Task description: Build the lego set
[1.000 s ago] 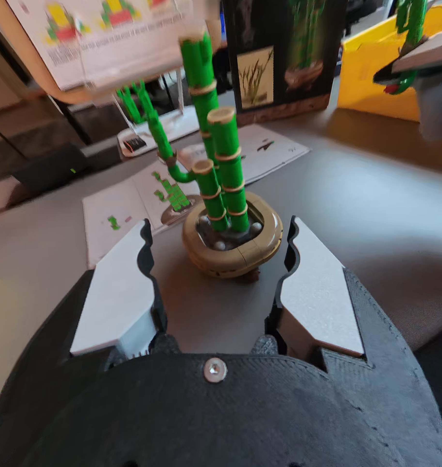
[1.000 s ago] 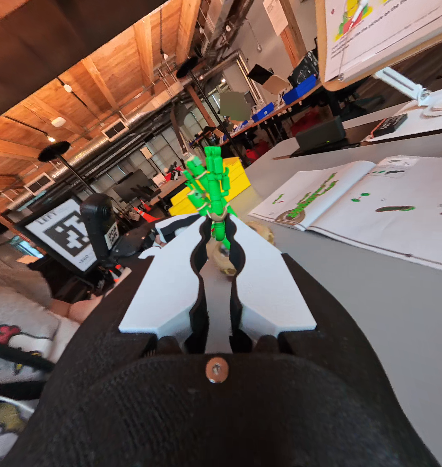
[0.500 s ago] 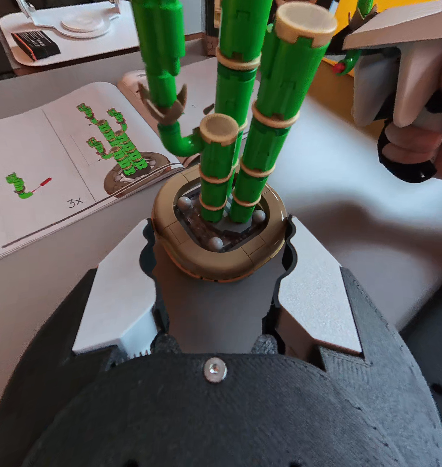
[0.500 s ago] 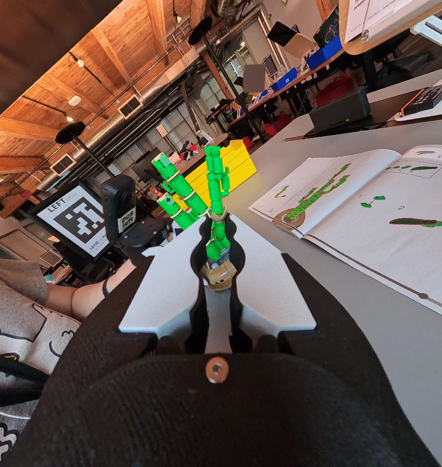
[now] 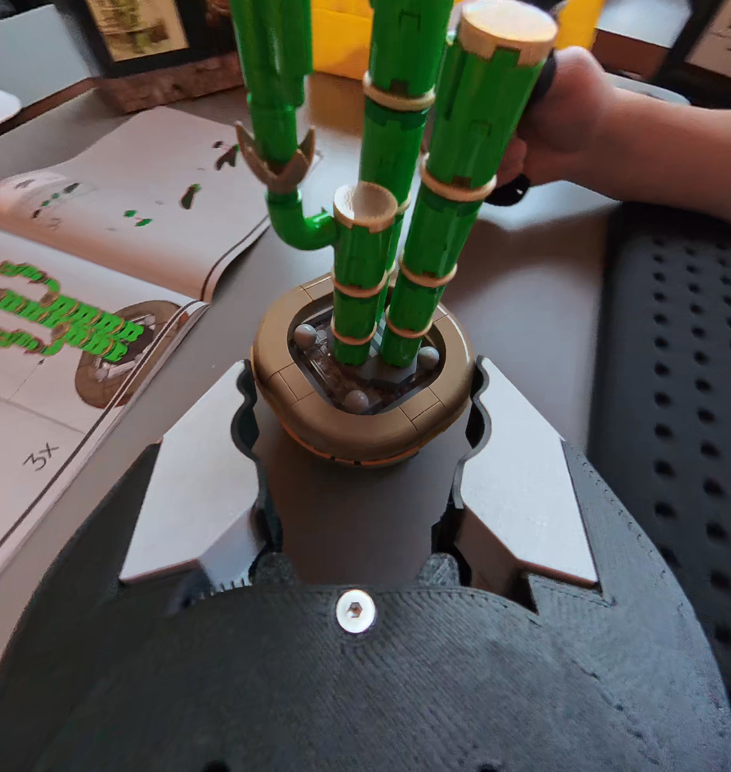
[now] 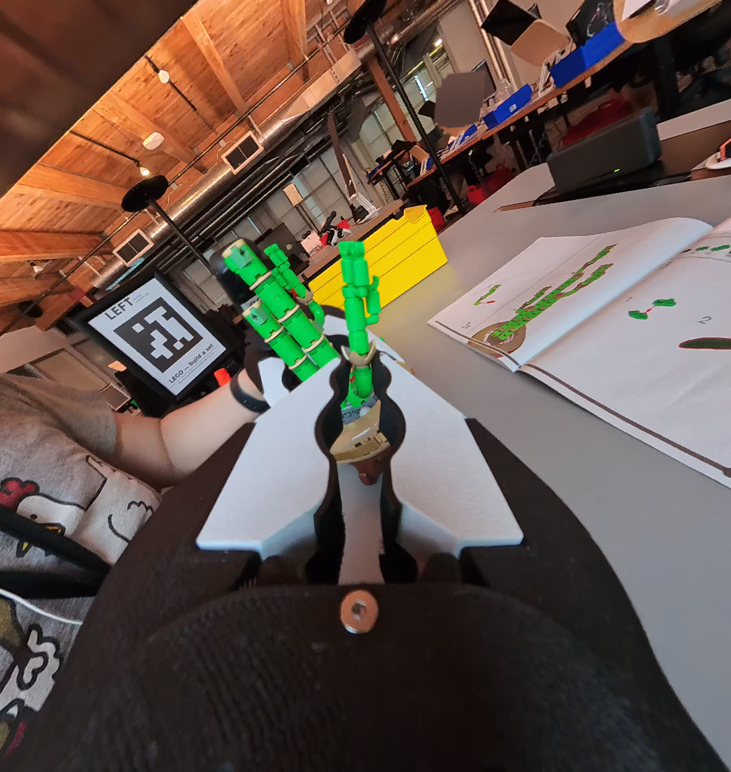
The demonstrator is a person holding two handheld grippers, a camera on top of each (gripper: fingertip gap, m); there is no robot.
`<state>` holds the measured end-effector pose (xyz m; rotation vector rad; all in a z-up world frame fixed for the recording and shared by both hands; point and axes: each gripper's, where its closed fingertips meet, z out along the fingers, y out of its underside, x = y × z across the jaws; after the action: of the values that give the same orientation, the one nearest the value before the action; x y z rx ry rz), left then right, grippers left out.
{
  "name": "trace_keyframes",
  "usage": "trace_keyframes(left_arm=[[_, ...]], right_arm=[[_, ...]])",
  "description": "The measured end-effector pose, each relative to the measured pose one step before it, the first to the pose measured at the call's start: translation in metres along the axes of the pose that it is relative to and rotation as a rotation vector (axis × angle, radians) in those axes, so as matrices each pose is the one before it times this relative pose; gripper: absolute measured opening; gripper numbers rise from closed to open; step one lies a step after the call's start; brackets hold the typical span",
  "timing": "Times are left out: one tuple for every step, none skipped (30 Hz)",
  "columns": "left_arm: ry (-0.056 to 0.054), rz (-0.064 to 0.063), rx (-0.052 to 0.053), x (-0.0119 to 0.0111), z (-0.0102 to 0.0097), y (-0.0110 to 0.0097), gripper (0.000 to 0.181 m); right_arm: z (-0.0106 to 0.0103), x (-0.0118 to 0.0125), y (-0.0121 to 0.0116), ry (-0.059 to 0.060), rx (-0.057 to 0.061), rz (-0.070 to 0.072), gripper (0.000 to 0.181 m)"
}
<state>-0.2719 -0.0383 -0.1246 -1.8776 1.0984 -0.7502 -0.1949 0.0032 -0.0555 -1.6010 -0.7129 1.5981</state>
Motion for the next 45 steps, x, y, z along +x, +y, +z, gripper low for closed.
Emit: trace_keyframes(left_arm=[[0.0379, 0.0203, -0.0014, 0.00142, -0.0016, 0.00091, 0.103], [0.0358, 0.0179, -0.0001, 0.00127, -0.00136, 0.00063, 0.103], [0.0297, 0.0128, 0.0013, 0.00075, -0.00098, 0.00038, 0.103], [0.0241, 0.0097, 0.0027, 0.0007, -0.00079, 0.00017, 0.102], [0.0186, 0.0072, 0.0054, 0.00046, -0.00045, -0.00003, 0.102], [0.0103, 0.0004, 0.0104, -0.00003, -0.00035, -0.00037, 0.102], [0.0037, -0.0067, 0.0167, -0.00022, -0.00023, -0.00075, 0.101], [-0.0009, -0.0124, 0.0195, -0.00031, -0.00049, -0.00094, 0.1], [-0.0027, -0.0131, 0.0155, -0.00008, -0.00084, -0.00101, 0.099], [-0.0021, -0.0048, 0.0095, 0.00077, -0.00161, -0.00129, 0.099], [-0.0058, 0.0047, 0.0135, 0.00079, -0.00215, -0.00232, 0.1], [-0.0069, 0.0057, 0.0253, 0.00067, -0.00233, -0.00383, 0.099], [-0.0011, -0.0022, 0.0291, 0.00113, -0.00221, -0.0041, 0.099], [0.0049, -0.0096, 0.0224, 0.00159, -0.0017, -0.00332, 0.098], [0.0049, -0.0109, 0.014, 0.00129, -0.00118, -0.00201, 0.098], [-0.0003, -0.0072, 0.0079, 0.00039, -0.00081, -0.00099, 0.098], [-0.0005, -0.0022, 0.0011, 0.00017, -0.00022, 0.00006, 0.098], [0.0022, 0.0007, -0.0059, 0.00044, 0.00029, 0.00127, 0.097], [0.0028, 0.0016, -0.0097, 0.00059, 0.00084, 0.00176, 0.096], [0.0003, 0.0029, -0.0055, 0.00017, 0.00094, 0.00123, 0.096], [-0.0037, 0.0042, 0.0025, -0.00023, 0.00042, -0.00034, 0.094], [-0.0039, 0.0012, -0.0022, -0.00057, 0.00032, 0.00016, 0.094], [-0.0035, 0.0025, -0.0015, -0.00046, 0.00011, 0.00006, 0.093], [-0.0033, 0.0041, -0.0024, -0.00037, 0.00003, 0.00032, 0.093], [-0.0054, 0.0057, -0.0034, -0.0005, 0.00017, 0.00043, 0.092], [-0.0052, 0.0066, -0.0042, -0.00019, 0.00006, 0.00037, 0.092], [-0.0053, 0.0074, -0.0049, -0.00009, 0.00028, 0.00051, 0.092], [-0.0079, 0.008, -0.0071, -0.00033, 0.00027, 0.00075, 0.093], [-0.0109, 0.0078, -0.012, -0.00097, 0.00042, 0.00174, 0.094], [-0.0111, 0.009, -0.0173, -0.00105, 0.00072, 0.00283, 0.097], [-0.0091, 0.01, -0.0183, -0.00092, 0.00095, 0.00332, 0.098], [-0.0036, 0.0088, -0.0166, -0.00012, 0.00112, 0.00302, 0.098], [0.0016, 0.0046, -0.0117, 0.0006, 0.00115, 0.00233, 0.099], [0.0011, -0.0002, -0.0038, 0.00037, 0.00096, 0.00086, 0.1], [0.0001, -0.0003, -0.0011, 0.0, 0.00058, 0.00029, 0.1], [0.0006, -0.0003, -0.0002, 0.00003, 0.00019, 0.00015, 0.1], [0.0011, -0.0009, 0.0005, -0.00004, -0.00004, 0.00006, 0.1], [0.0012, -0.0016, 0.0007, -0.00005, 0.00009, -0.00002, 0.1], [0.0009, -0.0014, 0.0002, -0.00001, 0.00007, 0.00015, 0.1], [0.0005, -0.0001, 0.0, 0.00008, 0.0, 0.0, 0.1], [0.0005, 0.0006, 0.0002, 0.0, -0.00007, 0.00001, 0.1], [0.0008, 0.0, 0.0003, -0.00002, 0.0, 0.00007, 0.1], [0.0007, 0.0001, 0.0002, -0.00003, -0.00005, -0.00001, 0.1], [0.0004, 0.0007, 0.0001, 0.00006, -0.00011, 0.00005, 0.1], [0.0003, 0.0008, 0.0004, 0.00004, -0.00004, 0.00009, 0.1]], right_arm=[[-0.00018, -0.00141, 0.00131, -0.0127, -0.0026, 0.0006, 0.01], [-0.0001, -0.0014, 0.00078, -0.0126, -0.0004, 0.0022, 0.01], [-0.00001, -0.0012, 0.00038, -0.0104, 0.0006, -0.0007, 0.01], [0.00021, -0.00046, 0.00061, -0.0065, -0.0004, -0.0048, 0.01], [0.00021, 0.00023, 0.0011, -0.0022, -0.0031, -0.0053, 0.01], [0.00045, 0.00069, 0.00147, -0.0003, -0.0055, -0.003, 0.01], [0.00059, 0.00072, 0.00162, -0.0015, -0.0064, -0.0009, 0.01], [0.00061, 0.00073, 0.00122, -0.0009, -0.0034, -0.001, 0.01], [0.0006, 0.00141, 0.00129, 0.0018, -0.0037, 0.0018, 0.01], [0.00061, 0.0009, 0.00114, -0.0023, -0.0039, 0.0046, 0.01], [0.00088, 0.00013, 0.00104, -0.0066, -0.0027, 0.0058, 0.01], [0.0009, 0.00037, 0.0012, -0.0058, -0.0037, 0.006, 0.01], [0.0009, 0.00053, 0.00151, -0.0034, -0.0047, 0.0051, 0.01], [0.00093, 0.00097, 0.00199, -0.0012, -0.0071, 0.0031, 0.01], [0.00085, 0.00069, 0.00205, -0.0009, -0.0083, -0.0001, 0.01], [0.00088, 0.00041, 0.00174, -0.0021, -0.0082, -0.005, 0.01], [0.00062, 0.00041, 0.00146, -0.001, -0.008, -0.0083, 0.01], [0.00052, 0.00046, 0.00109, 0.0009, -0.0082, -0.0074, 0.01], [0.0002, 0.00029, 0.00072, 0.0003, -0.0058, -0.0063, 0.01], [-0.00004, 0.00022, 0.0002, 0.0001, -0.002, -0.0038, 0.01], [-0.00017, 0.00036, -0.00012, 0.0004, 0.0004, 0.002, 0.01], [-0.00022, 0.00045, -0.00025, -0.0012, 0.0027, 0.0062, 0.01], [-0.00027, 0.00036, -0.00042, -0.0019, 0.0034, 0.0072, 0.01], [-0.00026, 0.00048, -0.00044, -0.0014, 0.0035, 0.0067, 0.01], [-0.00036, 0.00046, -0.00048, -0.0008, 0.0035, 0.0062, 0.01], [-0.0003, 0.00036, -0.00048, -0.0012, 0.0029, 0.0057, 0.01], [-0.00016, 0.00019, -0.00027, -0.001, 0.002, 0.0043, 0.01], [-0.00006, 0.00034, -0.00006, -0.0006, 0.0006, 0.0032, 0.01], [-0.00005, 0.00008, 0.00007, -0.0008, -0.0006, 0.0024, 0.01], [0.00011, 0.00009, 0.00023, -0.0007, -0.0013, 0.0013, 0.01], [0.00017, 0.00011, 0.00018, -0.0007, -0.0019, 0.0012, 0.01], [0.00005, 0.00013, 0.00035, -0.0011, -0.002, 0.0021, 0.01], [0.00004, 0.00031, 0.00006, -0.0005, -0.0008, 0.0029, 0.01], [-0.00007, 0.00022, -0.00008, -0.0002, 0.0005, 0.0035, 0.01], [-0.00004, 0.00029, -0.00022, 0.0004, 0.001, 0.0028, 0.01], [-0.00016, 0.00016, -0.00006, 0.0001, 0.0006, 0.0018, 0.01], [-0.00008, 0.00002, 0.00003, 0.0, 0.0003, 0.0005, 0.01], [0.00007, 0.00015, 0.00007, 0.0008, -0.0005, -0.0004, 0.01], [0.00004, 0.00013, 0.00018, 0.0013, -0.0008, -0.0003, 0.01], [0.00004, 0.00027, 0.00006, 0.0016, -0.0008, 0.0004, 0.01], [0.00006, 0.00018, 0.00009, 0.0007, -0.0005, 0.0009, 0.01], [-0.00001, 0.00014, -0.00002, 0.0, -0.0002, 0.0011, 0.01], [0.00001, 0.0001, -0.00001, 0.0002, 0.0002, 0.001, 0.01], [0.0, 0.00007, -0.00005, 0.0, -0.0001, 0.0002, 0.01], [0.00008, -0.00017, 0.00008, 0.0003, -0.0004, -0.0019, 0.01]])
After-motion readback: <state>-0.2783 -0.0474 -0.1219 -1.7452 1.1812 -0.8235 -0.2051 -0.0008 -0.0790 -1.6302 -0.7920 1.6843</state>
